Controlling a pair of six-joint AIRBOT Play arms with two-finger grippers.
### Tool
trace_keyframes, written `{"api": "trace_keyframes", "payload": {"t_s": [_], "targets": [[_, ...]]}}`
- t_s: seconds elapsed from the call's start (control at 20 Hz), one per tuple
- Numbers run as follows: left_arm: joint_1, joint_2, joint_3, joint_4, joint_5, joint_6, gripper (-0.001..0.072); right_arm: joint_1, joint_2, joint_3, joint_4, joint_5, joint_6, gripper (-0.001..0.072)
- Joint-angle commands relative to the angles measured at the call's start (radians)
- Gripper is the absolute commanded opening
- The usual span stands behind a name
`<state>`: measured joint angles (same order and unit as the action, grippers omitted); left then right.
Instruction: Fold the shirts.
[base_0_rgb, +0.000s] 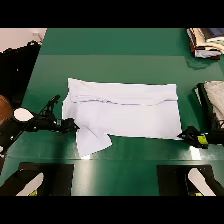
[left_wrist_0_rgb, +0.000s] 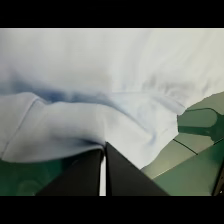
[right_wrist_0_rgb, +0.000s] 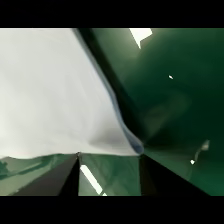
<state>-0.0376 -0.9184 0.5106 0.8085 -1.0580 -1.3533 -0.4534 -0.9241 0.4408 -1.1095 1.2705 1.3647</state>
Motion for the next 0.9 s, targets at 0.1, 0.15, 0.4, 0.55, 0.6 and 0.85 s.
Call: {"api": "trace_keyframes", "payload": {"t_s": [0.1, 0.15, 0.4, 0.55, 0.6, 0.85], "targets": [[0.000, 0.001, 0.002, 0.022, -0.011, 0.000, 0.0024, 0.095, -0.027, 0.019, 0.036, -0.076, -0.005, 0.0175], [0.000, 0.002, 0.005, 0.050, -0.035, -0.001, 0.0023, 0.115, -0.038, 0.041, 0.032, -0.058, -0.023, 0.0017], [0.000, 0.135, 0.038, 0.220, -0.195, -0.071, 0.0022, 0.174, 0.041, 0.192, -0.086, 0.093, -0.030, 0.0017], [0.000, 0.291, 0.038, 0.229, -0.342, -0.136, 0.0022, 0.174, 0.179, 0.238, -0.203, 0.213, -0.028, 0.0017], [0.000, 0.339, 0.038, 0.192, -0.428, -0.162, 0.0022, 0.172, 0.225, 0.250, -0.241, 0.254, -0.023, 0.0017], [0.000, 0.381, 0.120, 0.153, -0.474, -0.166, 0.0023, 0.140, 0.286, 0.385, -0.268, 0.309, -0.015, 0.0017]]}}
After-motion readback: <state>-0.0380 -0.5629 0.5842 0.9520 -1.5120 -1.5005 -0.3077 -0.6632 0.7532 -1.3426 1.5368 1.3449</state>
